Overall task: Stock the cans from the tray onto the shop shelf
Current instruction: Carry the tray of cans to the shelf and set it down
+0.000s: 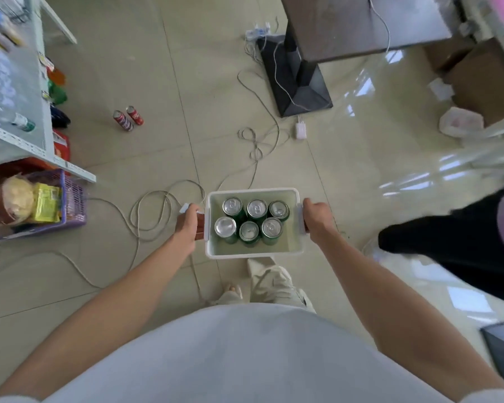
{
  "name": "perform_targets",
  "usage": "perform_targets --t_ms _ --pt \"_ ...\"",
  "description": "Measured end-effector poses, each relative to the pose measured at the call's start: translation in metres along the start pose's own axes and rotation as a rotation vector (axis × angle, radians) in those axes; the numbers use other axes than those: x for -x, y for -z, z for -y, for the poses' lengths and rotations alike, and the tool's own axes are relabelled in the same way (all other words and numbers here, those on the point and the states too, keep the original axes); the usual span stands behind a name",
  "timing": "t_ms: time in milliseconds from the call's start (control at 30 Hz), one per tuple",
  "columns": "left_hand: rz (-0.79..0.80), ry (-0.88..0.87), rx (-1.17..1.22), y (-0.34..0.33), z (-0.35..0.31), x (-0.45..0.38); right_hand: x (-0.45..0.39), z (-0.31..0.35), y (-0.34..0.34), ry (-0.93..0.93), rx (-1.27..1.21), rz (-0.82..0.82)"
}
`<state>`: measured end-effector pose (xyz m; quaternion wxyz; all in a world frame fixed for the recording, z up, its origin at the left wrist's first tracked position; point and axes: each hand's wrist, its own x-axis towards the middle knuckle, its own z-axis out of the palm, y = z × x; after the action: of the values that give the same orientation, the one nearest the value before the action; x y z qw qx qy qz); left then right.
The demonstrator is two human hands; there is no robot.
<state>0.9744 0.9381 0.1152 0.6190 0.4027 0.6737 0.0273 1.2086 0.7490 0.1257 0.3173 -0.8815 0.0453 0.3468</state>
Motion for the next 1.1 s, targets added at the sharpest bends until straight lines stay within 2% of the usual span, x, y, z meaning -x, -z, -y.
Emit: perform_targets --t_ms 533,933,1100 --pt "-0.069 0.023 0.089 -0.038 -0.205 -0.1 -0.152 0.232 -0.019 0.051 0.056 0.117" --pt "0.005 0.077 0.102 -0.025 -0.344 -0.2 -0.22 0.378 -0.074 0.054 0.022 0.095" --pt "0.015 0.1 0.087 -0.017 -0.387 -0.234 -0.247 0.431 -0.096 0.063 0.092 0.114"
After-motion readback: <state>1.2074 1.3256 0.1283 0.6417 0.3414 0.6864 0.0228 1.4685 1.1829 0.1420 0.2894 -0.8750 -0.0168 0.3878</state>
